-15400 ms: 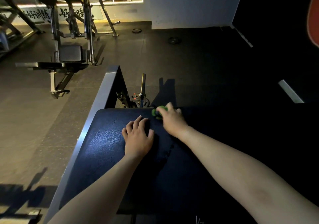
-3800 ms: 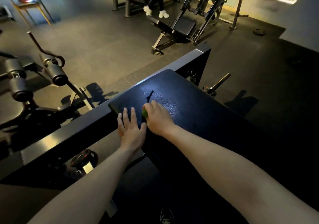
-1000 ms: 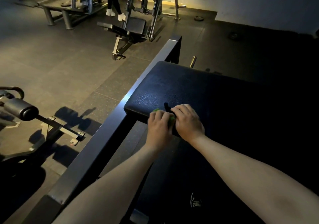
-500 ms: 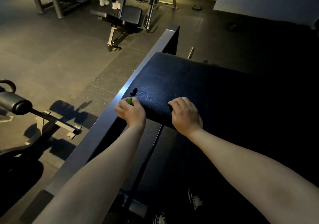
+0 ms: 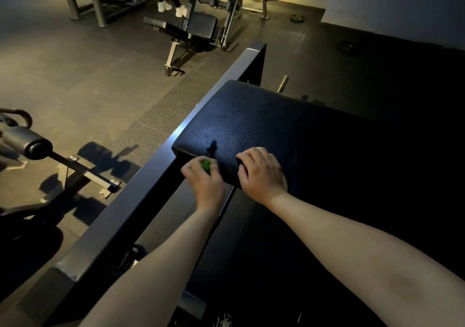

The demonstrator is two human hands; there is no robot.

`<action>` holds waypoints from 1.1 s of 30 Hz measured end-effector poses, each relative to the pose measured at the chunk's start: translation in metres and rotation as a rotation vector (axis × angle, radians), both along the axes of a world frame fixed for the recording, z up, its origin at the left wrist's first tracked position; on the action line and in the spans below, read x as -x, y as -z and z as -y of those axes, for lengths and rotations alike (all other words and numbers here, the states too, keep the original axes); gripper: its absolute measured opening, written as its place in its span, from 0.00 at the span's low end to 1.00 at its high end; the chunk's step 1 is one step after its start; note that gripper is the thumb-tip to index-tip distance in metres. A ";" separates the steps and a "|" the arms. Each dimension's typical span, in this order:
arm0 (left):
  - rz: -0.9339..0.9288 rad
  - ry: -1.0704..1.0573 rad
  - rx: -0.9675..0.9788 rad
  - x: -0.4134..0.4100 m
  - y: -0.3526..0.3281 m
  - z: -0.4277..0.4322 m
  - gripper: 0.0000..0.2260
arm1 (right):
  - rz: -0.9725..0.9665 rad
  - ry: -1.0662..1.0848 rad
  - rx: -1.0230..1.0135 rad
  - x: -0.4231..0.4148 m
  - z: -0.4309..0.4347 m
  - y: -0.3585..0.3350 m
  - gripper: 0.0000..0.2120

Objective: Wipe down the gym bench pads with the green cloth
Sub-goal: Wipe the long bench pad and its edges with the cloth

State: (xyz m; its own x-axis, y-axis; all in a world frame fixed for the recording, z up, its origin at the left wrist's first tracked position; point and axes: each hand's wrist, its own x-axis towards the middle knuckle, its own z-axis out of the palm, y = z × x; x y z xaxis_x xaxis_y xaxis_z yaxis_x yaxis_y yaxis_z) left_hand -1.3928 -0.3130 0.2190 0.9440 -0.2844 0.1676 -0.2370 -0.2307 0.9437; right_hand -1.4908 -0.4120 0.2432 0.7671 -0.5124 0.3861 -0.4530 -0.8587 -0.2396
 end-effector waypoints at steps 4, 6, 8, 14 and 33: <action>-0.573 -0.360 0.051 -0.057 -0.014 0.012 0.14 | -0.021 -0.017 -0.004 -0.001 0.001 0.000 0.14; -0.645 -0.351 0.034 -0.062 -0.014 0.022 0.17 | -0.026 -0.011 -0.003 -0.002 0.001 0.001 0.15; -0.619 -0.367 0.005 -0.054 -0.013 0.028 0.21 | -0.021 0.001 0.005 -0.003 0.000 0.002 0.15; -0.468 -0.199 -0.090 -0.010 -0.002 0.023 0.18 | -0.047 -0.001 0.041 -0.005 -0.001 0.004 0.16; -0.707 -0.424 0.173 -0.046 0.006 0.028 0.18 | -0.010 -0.036 0.046 -0.001 0.002 0.006 0.17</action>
